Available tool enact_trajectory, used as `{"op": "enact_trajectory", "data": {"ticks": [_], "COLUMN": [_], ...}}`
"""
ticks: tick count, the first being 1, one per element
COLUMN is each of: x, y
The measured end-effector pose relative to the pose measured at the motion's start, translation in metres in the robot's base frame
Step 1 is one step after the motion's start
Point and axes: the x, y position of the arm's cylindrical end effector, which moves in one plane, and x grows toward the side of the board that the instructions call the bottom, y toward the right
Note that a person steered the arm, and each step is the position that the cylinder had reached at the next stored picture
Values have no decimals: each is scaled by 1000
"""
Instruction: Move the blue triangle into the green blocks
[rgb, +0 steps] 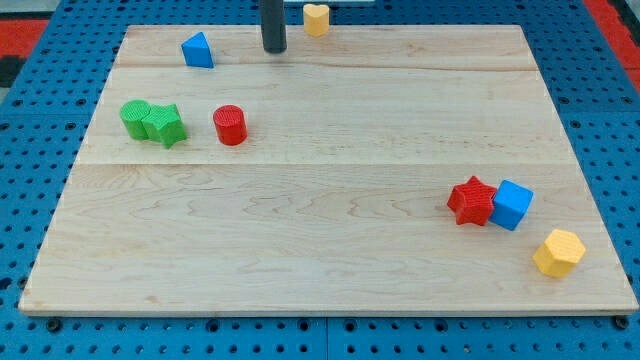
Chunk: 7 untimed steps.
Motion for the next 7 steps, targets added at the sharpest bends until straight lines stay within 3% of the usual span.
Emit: {"op": "enact_trajectory", "data": {"ticks": [1, 2, 3, 5, 6, 7], "x": [-5, 31, 54, -10, 23, 88], "y": [-26, -88, -84, -63, -108, -115]}}
